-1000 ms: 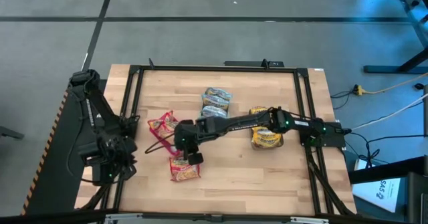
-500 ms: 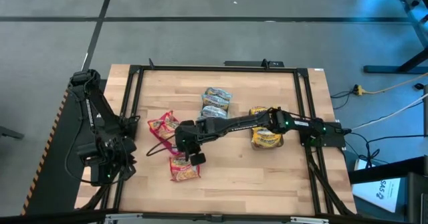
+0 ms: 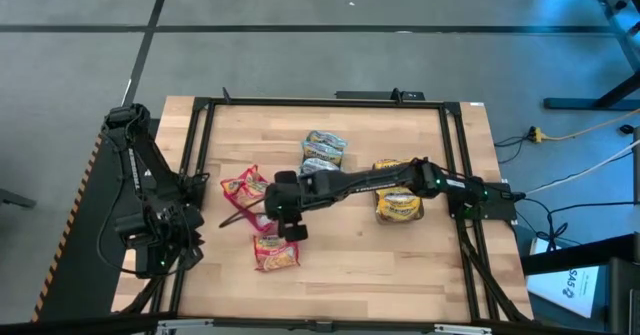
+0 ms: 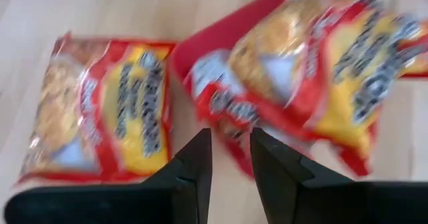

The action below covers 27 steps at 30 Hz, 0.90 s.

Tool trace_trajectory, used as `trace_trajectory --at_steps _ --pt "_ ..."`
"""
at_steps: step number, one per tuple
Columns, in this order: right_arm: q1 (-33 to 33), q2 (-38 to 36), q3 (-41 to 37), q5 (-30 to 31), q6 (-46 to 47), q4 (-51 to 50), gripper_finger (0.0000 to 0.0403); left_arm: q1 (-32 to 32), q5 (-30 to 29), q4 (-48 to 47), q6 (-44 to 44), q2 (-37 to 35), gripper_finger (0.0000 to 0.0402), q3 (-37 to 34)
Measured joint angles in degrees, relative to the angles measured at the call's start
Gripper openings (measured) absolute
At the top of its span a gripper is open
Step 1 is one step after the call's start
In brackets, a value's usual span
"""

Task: Sort Maruchan noodles
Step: Adjust the red noodle packs in the red bin

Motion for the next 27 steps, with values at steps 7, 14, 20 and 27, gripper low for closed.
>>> trace_trajectory --at_steps 7,14,20,27 --pt "0.1 0.6 -1.9 -0.2 -0.1 -2.7 0.0101 0.0 0.0 0.0 0.0 0.0 0.0095 0.0" --pt "0.0 1.1 -1.8 0.4 -2.9 -1.1 0.0102 0.0 0.0 0.1 -0.3 0.0 0.0095 0.0" --pt "0.0 2.3 -1.7 -0.3 -3.3 0.1 0.0102 0.0 0.0 0.2 -0.3 0.0 0.0095 0.0" --pt "0.0 4.1 -1.8 -0.2 -4.7 0.9 0.0102 0.0 0.1 0.3 -0.3 0.0 0.0095 0.0"
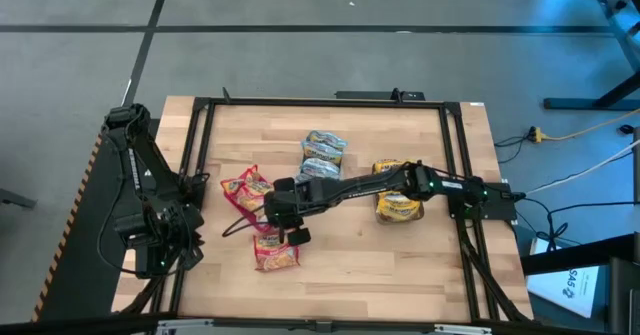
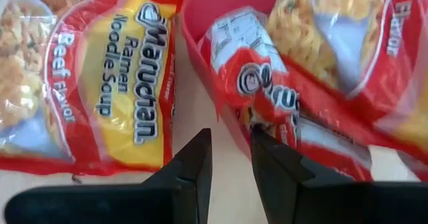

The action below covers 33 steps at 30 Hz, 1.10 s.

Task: Sort Maruchan noodles
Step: Adjust the red noodle packs in the red bin

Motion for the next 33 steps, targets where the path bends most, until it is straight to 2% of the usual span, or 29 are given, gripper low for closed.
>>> trace_trajectory --at_steps 8,13,20,29,33 --pt "-0.1 0.7 0.0 1.5 -0.4 1.8 0.0101 0.0 0.0 0.2 0.0 0.0 0.0095 0.0" --pt "-0.1 1.4 0.1 -1.0 0.1 1.8 0.0101 0.0 0.0 0.2 0.0 0.0 0.0095 0.0" --pt "0.0 2.3 0.1 -0.9 1.7 2.0 0.0099 0.0 0.0 0.2 0.0 0.0 0.0095 0.0" --pt "0.0 2.3 0.1 -1.2 9.6 2.5 0.0017 0.0 0.0 0.2 0.0 0.0 0.0095 0.0" --pt "0.0 2.4 0.0 -1.1 17.9 4.6 0.0004 0.0 0.0 0.2 0.0 0.0 0.0095 0.0"
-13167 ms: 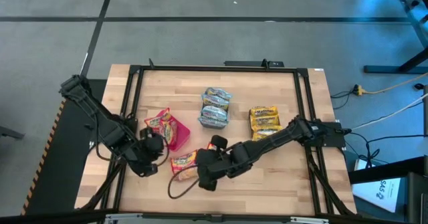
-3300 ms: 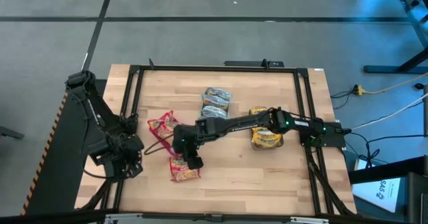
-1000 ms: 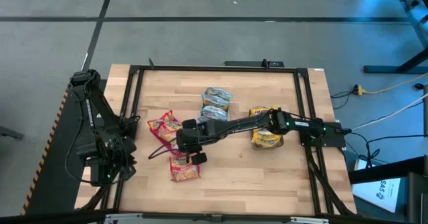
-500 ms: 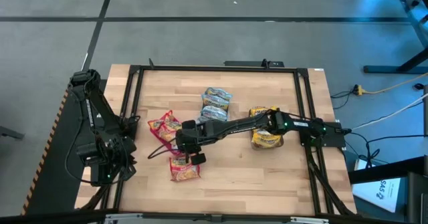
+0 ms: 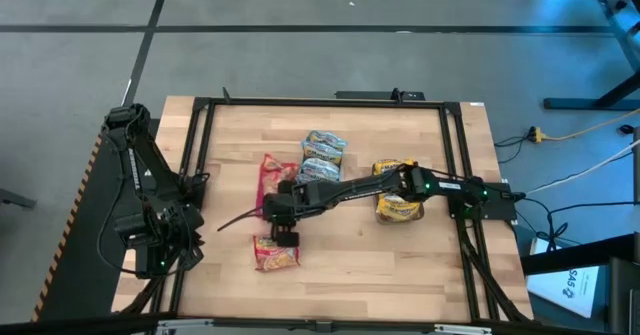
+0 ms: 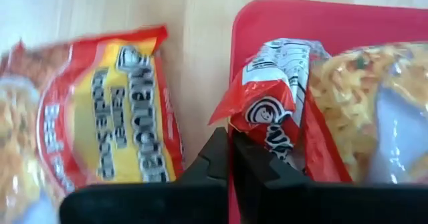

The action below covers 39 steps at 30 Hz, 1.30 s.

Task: Sort Maruchan noodles
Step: Adjust the red noodle packs in the red bin

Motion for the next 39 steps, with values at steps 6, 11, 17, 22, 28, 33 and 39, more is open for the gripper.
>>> trace_trajectory --at_steps 6,11,17,22,28,33,39 --pt "0.0 0.1 0.0 -2.2 -0.2 3.4 0.0034 0.0 0.0 0.0 0.0 0.0 0.0095 0.0" --pt "0.0 0.1 0.0 -3.3 -0.8 3.4 0.0049 0.0 0.0 0.0 0.0 0.0 0.0095 0.0" --pt "0.1 0.1 0.0 -3.4 -0.7 4.6 0.0050 0.0 0.0 0.0 0.0 0.0 0.0095 0.0" --pt "0.0 0.1 0.0 -5.0 -0.8 4.7 0.0051 0.0 0.0 0.0 0.0 0.0 0.0095 0.0" --pt "0.0 0.1 0.0 -8.0 0.1 4.7 0.0053 0.0 0.0 -0.3 0.0 0.0 0.0095 0.0" --pt "0.0 0.1 0.0 -8.7 1.6 4.7 0.0089 0.0 0.0 -0.4 0.0 0.0 0.0095 0.0" --pt "0.0 -0.1 0.1 -8.4 5.4 4.7 0.0143 0.0 0.0 -0.4 0.0 0.0 0.0095 0.0"
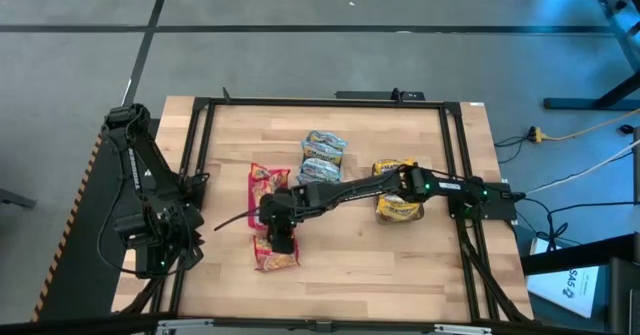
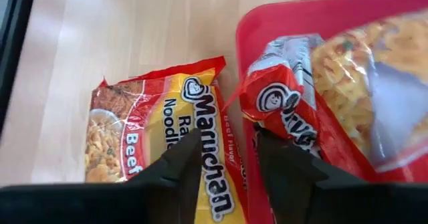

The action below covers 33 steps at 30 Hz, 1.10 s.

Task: Sort Maruchan noodles
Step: Adjust the red noodle packs in the red bin

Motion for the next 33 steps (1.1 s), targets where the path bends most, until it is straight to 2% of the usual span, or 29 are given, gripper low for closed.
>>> trace_trajectory --at_steps 3,9,13,16,19,23,27,33 --pt "0.0 -1.3 0.0 0.1 4.0 -0.4 0.0153 0.0 0.0 0.0 0.0 0.0 0.0095 0.0" --pt "0.0 -6.4 0.0 1.0 7.1 -2.0 0.0147 0.0 -0.1 -0.1 0.4 0.0 0.0095 0.0" --pt "-0.1 -10.8 0.1 -4.2 8.2 -3.2 0.0140 0.0 -0.6 -0.1 0.4 0.0 0.0095 0.0" --pt "-0.1 -12.3 0.2 -7.1 4.8 -3.1 0.0138 0.0 -1.9 -0.1 0.4 0.0 0.0095 0.0" --pt "0.0 -12.0 0.1 -3.5 4.3 -2.9 0.0139 0.0 -3.6 0.0 0.4 0.0 0.0095 0.0" --pt "-0.9 -11.2 0.1 5.4 14.6 -7.6 0.0139 0.0 -4.0 0.0 0.4 0.0 0.0095 0.0" --pt "-2.5 -11.0 -0.1 14.0 20.8 -15.0 0.0138 0.0 -4.0 0.0 0.4 0.0 0.0095 0.0" --pt "-5.3 -10.9 0.0 12.4 23.7 -13.5 0.0138 0.0 -4.0 0.0 1.4 0.0 0.0095 0.0"
